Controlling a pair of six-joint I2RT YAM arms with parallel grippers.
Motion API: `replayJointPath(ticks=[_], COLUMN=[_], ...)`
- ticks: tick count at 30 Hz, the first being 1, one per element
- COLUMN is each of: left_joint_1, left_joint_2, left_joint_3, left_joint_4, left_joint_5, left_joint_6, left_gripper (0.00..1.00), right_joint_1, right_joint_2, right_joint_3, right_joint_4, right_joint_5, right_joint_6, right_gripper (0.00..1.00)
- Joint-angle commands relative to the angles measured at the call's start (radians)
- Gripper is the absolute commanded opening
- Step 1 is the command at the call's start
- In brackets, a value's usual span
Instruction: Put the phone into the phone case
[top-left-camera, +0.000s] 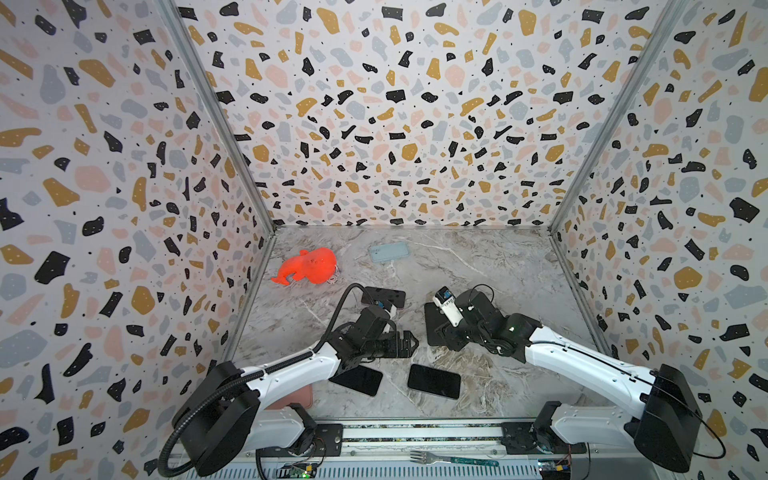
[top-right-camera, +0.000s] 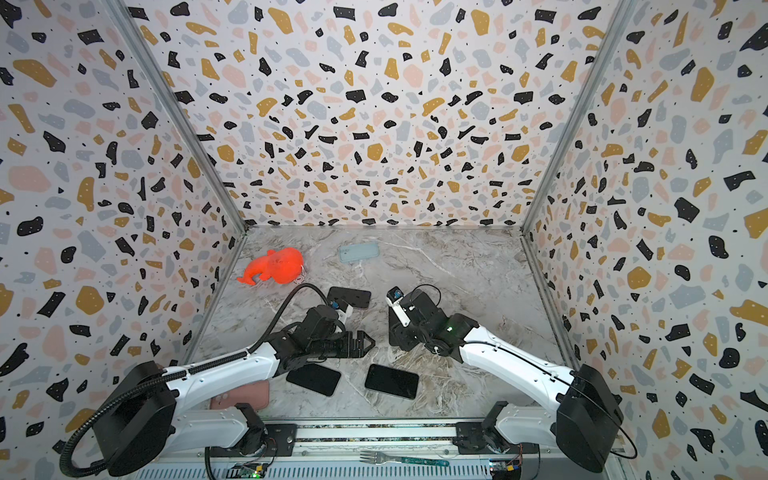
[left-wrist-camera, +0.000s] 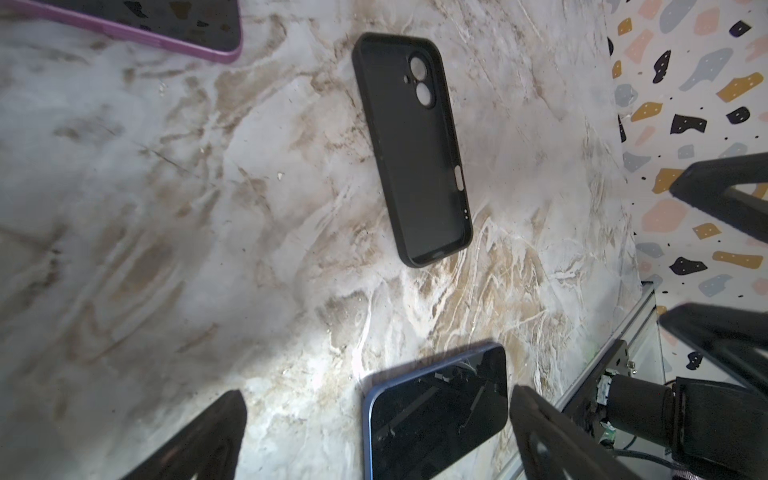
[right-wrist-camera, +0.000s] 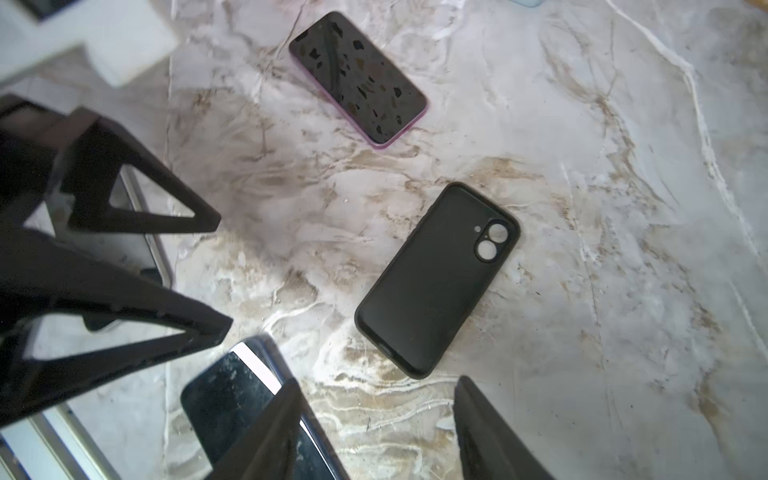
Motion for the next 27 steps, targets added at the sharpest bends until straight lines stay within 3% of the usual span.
replayJointPath(ticks=[1, 7, 10, 15, 27], left_joint_1=[-0.015, -0.016, -0.015, -0.014, -0.014], left_joint_2=[-0.023, -0.028, -0.011, -0.01, 0.035], left_joint_3=[0.01, 0.038, 0.045, 0.012, -0.009], left_joint_4=[-0.044, -0.101, -0.122, -0.102, -0.097], left_joint_5=[0.018, 0.042, 0.062, 0.071, 0.027], left_joint_6=[-0.026, 0.014, 0.024, 0.016, 0.043], left_gripper=[0.98, 0.96, 0.96, 0.95, 0.94], right_joint_1=[0.048, 0.061, 0.097, 0.102, 0.108], right_joint_2=[-0.015, -0.057, -0.052, -0.026, 0.156], right_joint_3=[-0.02, -0.008, -0.007, -0.004, -0.007], right_joint_4=[-0.093, -0.113, -0.135, -0.216, -0.213], right_joint_5=[-0.018, -0.121, -0.085, -0.088, -0.228], right_joint_6=[-0.147, -0.282, -0.427, -0.562, -0.58], right_gripper=[0.63, 0.71, 0.75, 0.78, 0.81])
